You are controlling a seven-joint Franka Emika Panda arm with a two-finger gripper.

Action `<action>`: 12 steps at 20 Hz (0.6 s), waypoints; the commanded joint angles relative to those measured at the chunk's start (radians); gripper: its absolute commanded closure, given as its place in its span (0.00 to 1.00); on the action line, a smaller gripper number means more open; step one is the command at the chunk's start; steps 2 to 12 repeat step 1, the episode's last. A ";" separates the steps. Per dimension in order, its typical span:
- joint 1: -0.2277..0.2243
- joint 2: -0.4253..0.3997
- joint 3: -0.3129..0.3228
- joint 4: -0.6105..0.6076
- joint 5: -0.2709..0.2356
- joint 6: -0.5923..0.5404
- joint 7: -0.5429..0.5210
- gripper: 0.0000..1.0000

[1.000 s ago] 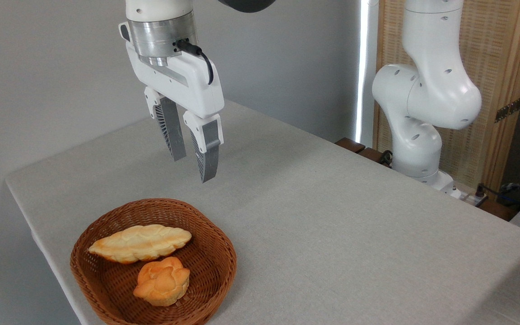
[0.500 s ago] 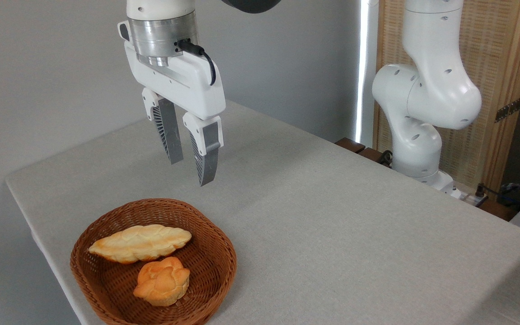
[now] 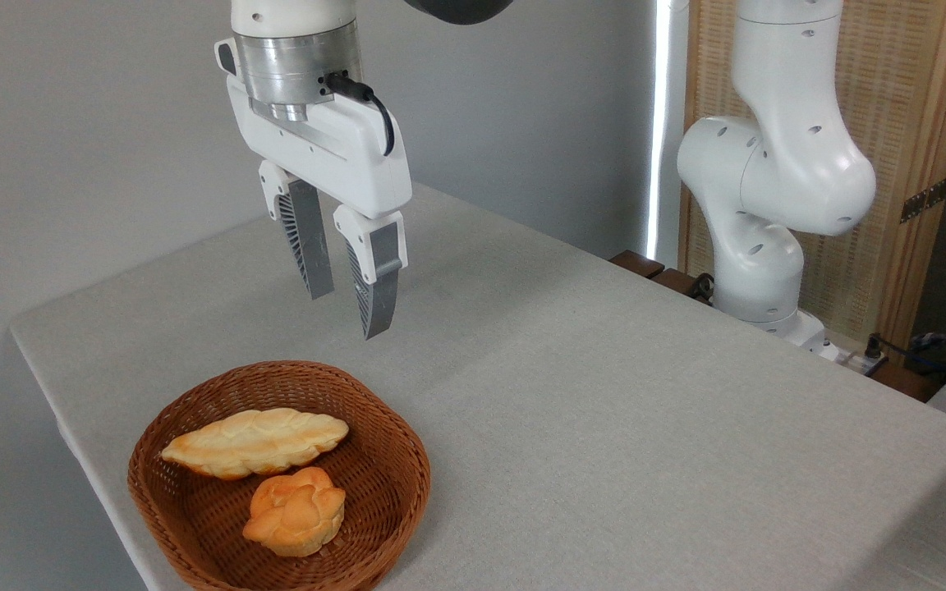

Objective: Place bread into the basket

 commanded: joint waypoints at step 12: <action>-0.018 -0.010 0.021 -0.008 0.011 0.005 0.001 0.00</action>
